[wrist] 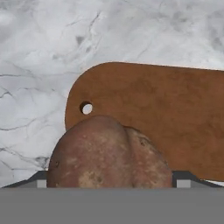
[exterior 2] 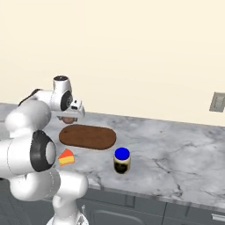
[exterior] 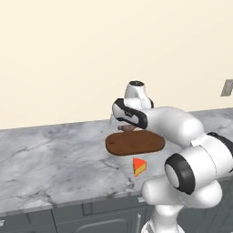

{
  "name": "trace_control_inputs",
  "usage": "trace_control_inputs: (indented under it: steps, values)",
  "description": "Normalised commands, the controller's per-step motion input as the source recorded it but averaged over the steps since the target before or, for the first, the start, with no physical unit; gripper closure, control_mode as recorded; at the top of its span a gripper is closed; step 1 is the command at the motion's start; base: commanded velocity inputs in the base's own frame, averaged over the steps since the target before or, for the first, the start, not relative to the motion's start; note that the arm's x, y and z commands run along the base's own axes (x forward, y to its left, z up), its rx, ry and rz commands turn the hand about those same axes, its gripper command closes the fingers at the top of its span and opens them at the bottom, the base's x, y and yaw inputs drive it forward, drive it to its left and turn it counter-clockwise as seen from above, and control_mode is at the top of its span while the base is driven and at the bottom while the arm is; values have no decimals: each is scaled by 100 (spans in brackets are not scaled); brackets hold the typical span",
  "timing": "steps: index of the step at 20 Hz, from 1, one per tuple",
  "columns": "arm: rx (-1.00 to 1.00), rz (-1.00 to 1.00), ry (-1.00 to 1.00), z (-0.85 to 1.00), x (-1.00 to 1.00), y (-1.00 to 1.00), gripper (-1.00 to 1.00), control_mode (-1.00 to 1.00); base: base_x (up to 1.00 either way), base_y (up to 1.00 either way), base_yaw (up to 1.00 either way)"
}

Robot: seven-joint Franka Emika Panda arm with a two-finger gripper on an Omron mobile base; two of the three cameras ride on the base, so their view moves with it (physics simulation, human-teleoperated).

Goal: Retrieve the reheated potato from the microwave, then place the potato, cheese, and condiment on the cutting board.

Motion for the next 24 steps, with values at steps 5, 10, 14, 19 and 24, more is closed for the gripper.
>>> trace_control_inputs:
  steps: [5, 10, 14, 19, 24]
  values:
    - [-1, 0, 6, -55, 51, 10, 100, -100, 0, 0, 0]
    - [0, 0, 11, -53, 27, 2, 100, -100, 0, 0, 0]
    - [-3, 0, 5, -50, 25, 2, 100, -100, 0, 0, 0]
    - [-4, -3, 0, -46, 14, 6, 100, -100, 0, 0, 0]
    - [0, -8, 2, -34, 10, 5, 100, -100, 0, 0, 0]
